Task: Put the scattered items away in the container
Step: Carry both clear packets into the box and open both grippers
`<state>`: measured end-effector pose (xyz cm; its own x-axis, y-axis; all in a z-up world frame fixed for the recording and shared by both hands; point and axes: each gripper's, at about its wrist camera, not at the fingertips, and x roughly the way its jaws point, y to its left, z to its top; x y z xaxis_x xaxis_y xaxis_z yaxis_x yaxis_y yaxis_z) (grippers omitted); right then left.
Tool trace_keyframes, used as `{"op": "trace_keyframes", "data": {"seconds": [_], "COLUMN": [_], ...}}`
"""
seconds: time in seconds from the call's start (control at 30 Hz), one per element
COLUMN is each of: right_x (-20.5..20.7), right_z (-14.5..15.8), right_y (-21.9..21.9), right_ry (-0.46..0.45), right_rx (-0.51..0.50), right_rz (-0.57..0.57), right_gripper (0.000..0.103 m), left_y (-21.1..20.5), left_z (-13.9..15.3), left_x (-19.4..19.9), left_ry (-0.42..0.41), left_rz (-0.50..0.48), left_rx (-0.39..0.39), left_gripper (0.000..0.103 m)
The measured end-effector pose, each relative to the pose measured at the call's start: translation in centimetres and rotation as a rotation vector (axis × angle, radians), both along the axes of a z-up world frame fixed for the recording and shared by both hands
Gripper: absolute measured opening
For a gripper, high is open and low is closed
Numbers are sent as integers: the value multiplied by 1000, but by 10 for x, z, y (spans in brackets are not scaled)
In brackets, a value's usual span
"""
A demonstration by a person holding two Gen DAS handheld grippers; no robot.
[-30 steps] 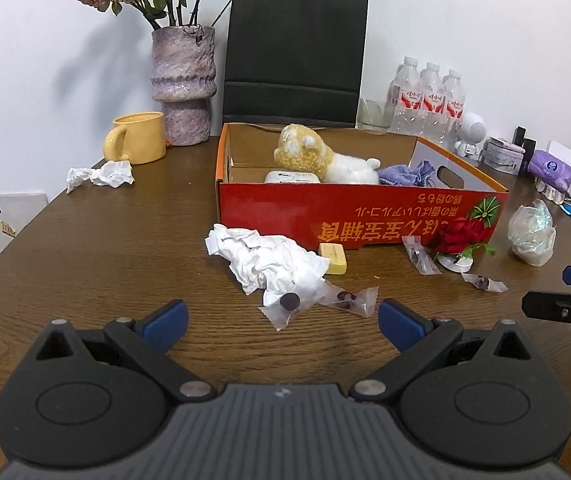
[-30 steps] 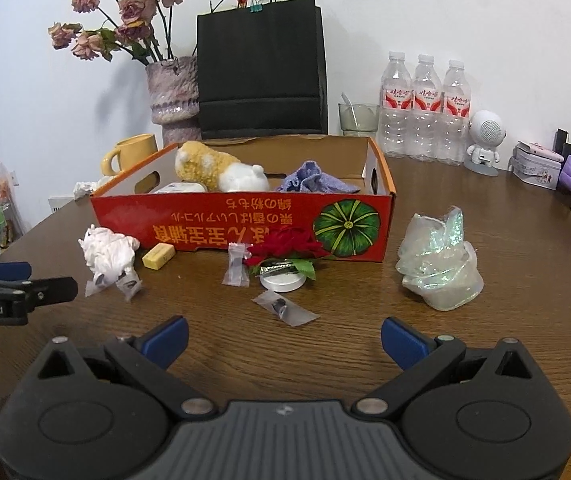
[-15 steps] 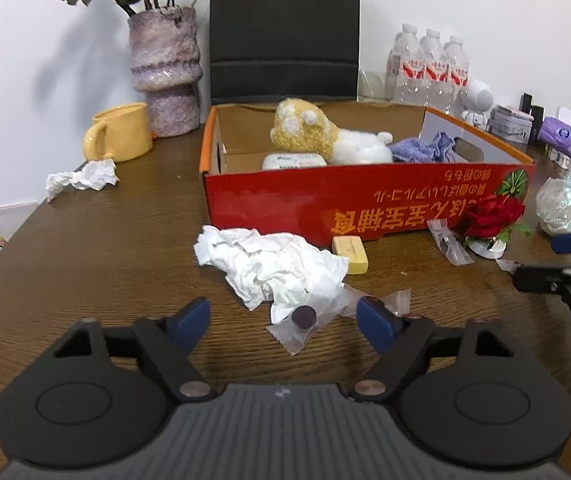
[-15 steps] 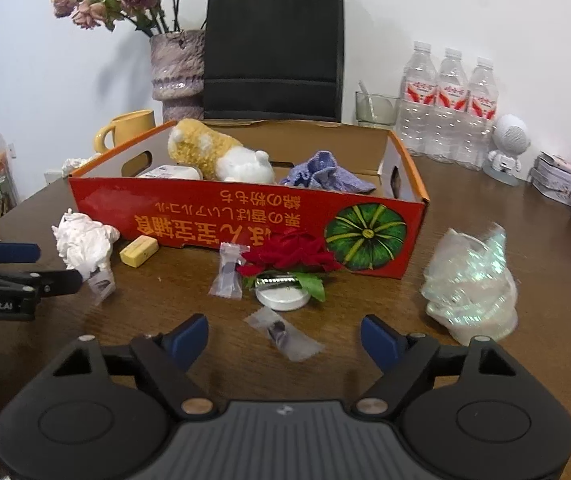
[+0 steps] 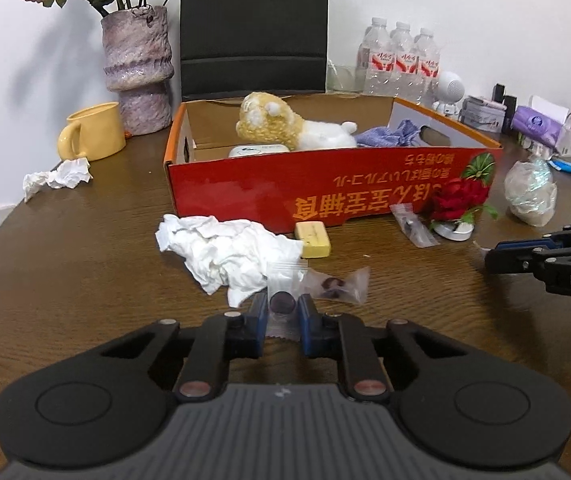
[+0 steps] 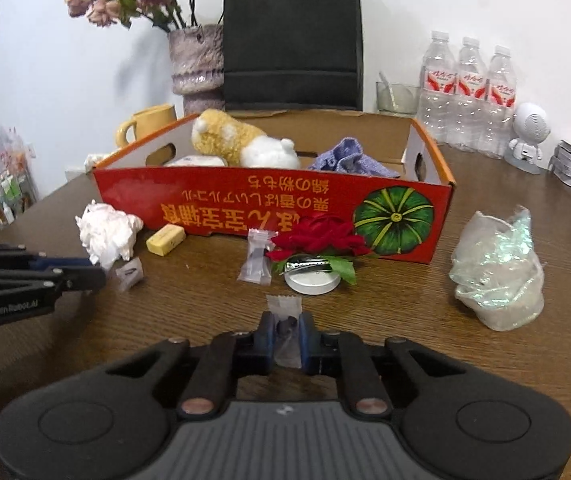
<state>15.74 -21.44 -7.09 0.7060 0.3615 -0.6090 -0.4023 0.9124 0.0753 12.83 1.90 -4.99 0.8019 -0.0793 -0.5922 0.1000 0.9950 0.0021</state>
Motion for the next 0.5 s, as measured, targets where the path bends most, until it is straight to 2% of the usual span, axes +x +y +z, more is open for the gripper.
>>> {"op": "trace_keyframes", "data": {"seconds": [0.3, 0.5], "right_x": [-11, -16], "right_z": [6, 28], "right_y": [-5, -9], "right_ry": [-22, -82], "right_rx": [31, 79], "right_rz": [-7, -6], "right_gripper": [9, 9], "left_y": [-1, -2], "left_z": [11, 39], "left_x": [-13, -17], "left_ry": [-41, -124], "left_rz": [-1, -17], "left_rx": [-43, -94], "left_gripper": [17, 17]}}
